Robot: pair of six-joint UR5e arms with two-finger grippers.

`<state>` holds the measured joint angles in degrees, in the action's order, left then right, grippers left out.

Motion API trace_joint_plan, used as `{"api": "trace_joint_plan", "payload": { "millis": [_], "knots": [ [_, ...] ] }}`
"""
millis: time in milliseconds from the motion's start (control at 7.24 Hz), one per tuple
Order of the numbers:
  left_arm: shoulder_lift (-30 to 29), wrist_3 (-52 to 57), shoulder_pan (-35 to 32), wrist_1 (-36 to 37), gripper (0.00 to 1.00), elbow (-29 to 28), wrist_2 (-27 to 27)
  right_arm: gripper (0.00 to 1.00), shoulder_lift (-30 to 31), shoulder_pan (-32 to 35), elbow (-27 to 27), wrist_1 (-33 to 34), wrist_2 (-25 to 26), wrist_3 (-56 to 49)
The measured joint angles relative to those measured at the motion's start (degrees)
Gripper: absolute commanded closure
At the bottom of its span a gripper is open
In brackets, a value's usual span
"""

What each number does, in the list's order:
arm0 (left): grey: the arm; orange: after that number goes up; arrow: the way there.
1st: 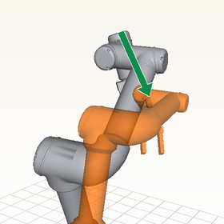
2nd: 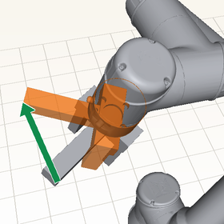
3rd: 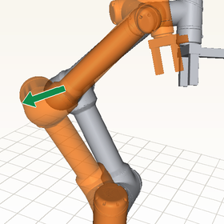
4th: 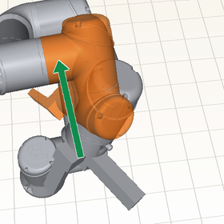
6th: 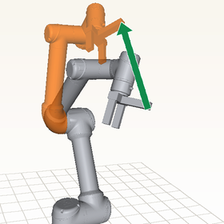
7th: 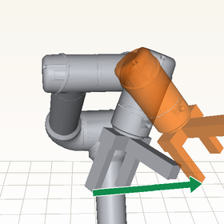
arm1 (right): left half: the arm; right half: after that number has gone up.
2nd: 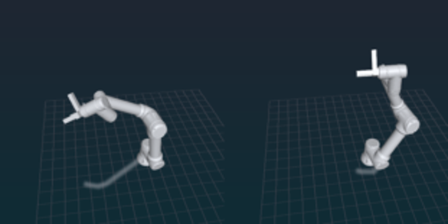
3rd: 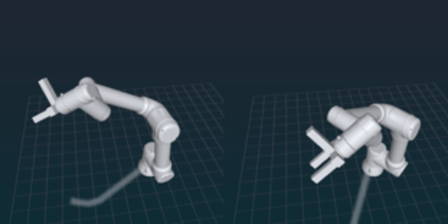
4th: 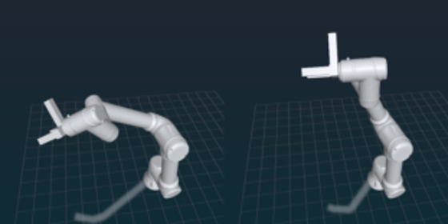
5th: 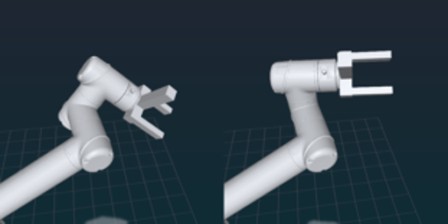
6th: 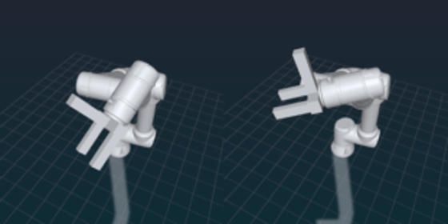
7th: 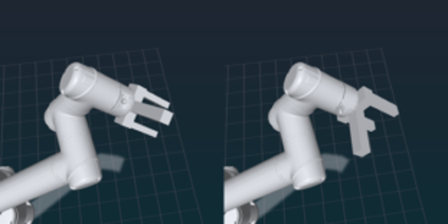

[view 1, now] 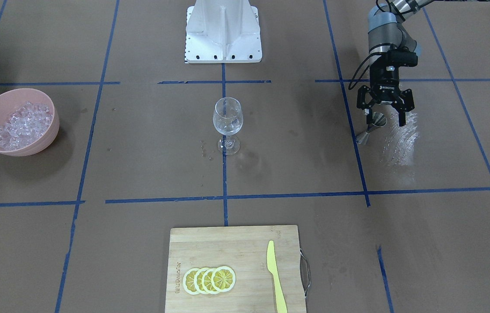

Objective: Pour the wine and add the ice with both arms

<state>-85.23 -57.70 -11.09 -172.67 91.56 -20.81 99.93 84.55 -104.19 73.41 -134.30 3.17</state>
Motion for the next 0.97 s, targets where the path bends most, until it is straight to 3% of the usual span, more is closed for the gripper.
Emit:
{"api": "trace_joint_plan", "payload": {
  "millis": [276,414,690,967],
  "knots": [
    [0.0,3.0,0.0,-2.3,0.00,0.9,1.6,0.00,0.0,0.0,0.0,0.0,0.0,0.0],
    [0.4,7.0,-0.3,-5.2,0.00,1.7,-1.5,0.00,-0.1,0.0,0.0,0.0,0.0,0.0],
    [2.1,13.2,-6.8,-8.9,0.00,2.3,-15.5,0.00,-0.1,0.0,0.0,0.0,0.0,-0.1],
    [3.6,18.7,-19.6,-6.6,0.00,2.4,-34.5,0.00,-0.1,0.0,0.2,0.0,0.0,-0.1]
  ]
}}
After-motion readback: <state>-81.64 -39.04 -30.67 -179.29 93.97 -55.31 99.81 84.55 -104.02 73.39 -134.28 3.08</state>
